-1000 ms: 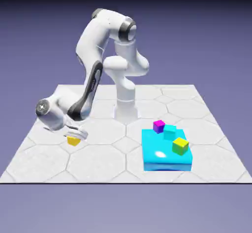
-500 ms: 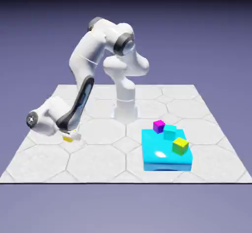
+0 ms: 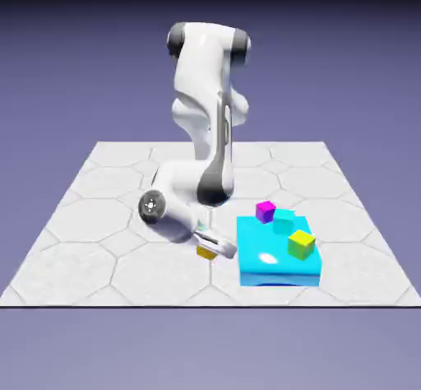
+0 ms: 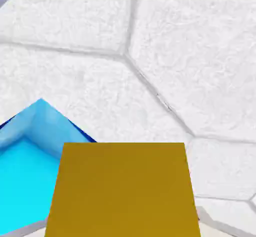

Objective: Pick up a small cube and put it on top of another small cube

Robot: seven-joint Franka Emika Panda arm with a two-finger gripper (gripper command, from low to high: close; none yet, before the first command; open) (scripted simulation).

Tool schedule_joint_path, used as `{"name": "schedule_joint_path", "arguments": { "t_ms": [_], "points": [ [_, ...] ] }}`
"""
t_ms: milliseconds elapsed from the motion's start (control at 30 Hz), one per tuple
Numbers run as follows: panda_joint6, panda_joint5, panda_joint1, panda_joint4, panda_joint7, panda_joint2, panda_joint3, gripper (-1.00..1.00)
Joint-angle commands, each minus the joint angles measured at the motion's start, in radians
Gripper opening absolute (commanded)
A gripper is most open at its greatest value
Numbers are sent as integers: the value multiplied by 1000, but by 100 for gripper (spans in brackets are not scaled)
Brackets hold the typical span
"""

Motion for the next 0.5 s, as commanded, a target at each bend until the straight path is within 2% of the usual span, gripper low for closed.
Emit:
{"name": "schedule_joint_path", "arguments": {
  "t_ms": [0,233,367,400,467],
  "points": [
    [-4,16,10,6,44,-12,29,-100],
    [-26,120,66,38,285,-77,191,-100],
    [117,163,103,-63,244,-39,217,-100],
    [117,163,103,-63,244,-39,217,100],
    [74,150,92,-33,256,-51,209,100]
  ]
}}
